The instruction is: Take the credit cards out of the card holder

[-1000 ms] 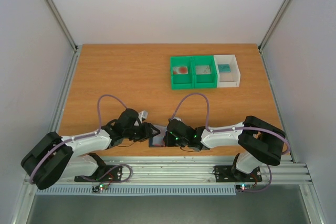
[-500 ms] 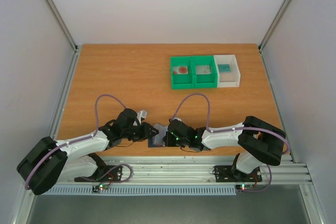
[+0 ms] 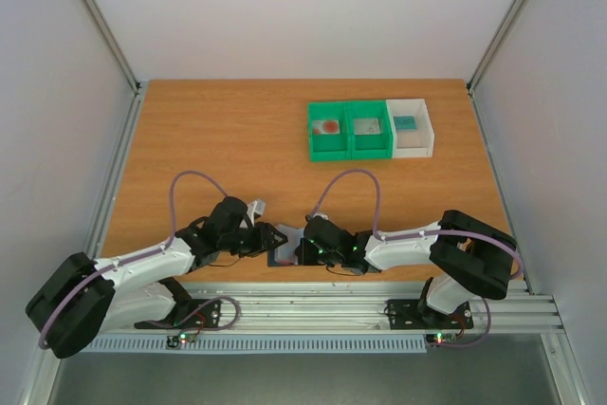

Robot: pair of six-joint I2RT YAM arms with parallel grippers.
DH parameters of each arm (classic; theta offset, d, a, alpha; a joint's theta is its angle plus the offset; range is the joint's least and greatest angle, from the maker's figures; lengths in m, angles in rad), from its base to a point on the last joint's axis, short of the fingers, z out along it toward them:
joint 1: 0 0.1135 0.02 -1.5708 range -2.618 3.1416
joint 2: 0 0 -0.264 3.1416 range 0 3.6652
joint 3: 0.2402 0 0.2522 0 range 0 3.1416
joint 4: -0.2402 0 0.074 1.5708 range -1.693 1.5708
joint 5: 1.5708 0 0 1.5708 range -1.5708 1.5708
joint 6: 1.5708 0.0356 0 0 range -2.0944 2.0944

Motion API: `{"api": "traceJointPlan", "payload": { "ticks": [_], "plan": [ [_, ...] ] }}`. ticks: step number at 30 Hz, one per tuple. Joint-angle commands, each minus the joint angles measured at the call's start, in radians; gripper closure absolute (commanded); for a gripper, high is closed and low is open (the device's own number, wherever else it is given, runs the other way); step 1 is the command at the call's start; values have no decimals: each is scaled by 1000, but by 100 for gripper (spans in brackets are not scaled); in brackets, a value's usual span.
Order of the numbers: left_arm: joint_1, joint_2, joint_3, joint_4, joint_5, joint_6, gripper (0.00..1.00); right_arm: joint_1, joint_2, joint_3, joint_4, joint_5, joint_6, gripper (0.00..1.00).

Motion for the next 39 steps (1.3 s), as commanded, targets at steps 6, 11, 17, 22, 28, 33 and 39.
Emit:
{"api": "traceJointPlan", "payload": {
  "ticks": [6, 11, 17, 22, 28, 33, 39],
  "plan": [
    [-21, -30, 46, -36, -44, 11, 48, -5, -9, -53, -11, 24, 19, 99],
    [-23, -9, 52, -57, -54, 27, 46, -5, -9, -48, -20, 24, 14, 99],
    [-24, 30, 41, 26, -23, 11, 56, -5, -20, -50, -27, 24, 13, 99],
    [-28, 46, 45, 50, -14, 4, 72, -5, -38, -57, -10, 24, 0, 99],
    [-37, 81, 45, 86, -6, -3, 84, -5, -108, -95, 43, 24, -16, 94],
    [-49, 136, 51, 168, 30, -23, 88, -5, -93, -92, 39, 22, -14, 95],
    [-68, 159, 71, 185, 34, -30, 83, -5, -101, -87, 10, 24, -14, 96]
  ]
}}
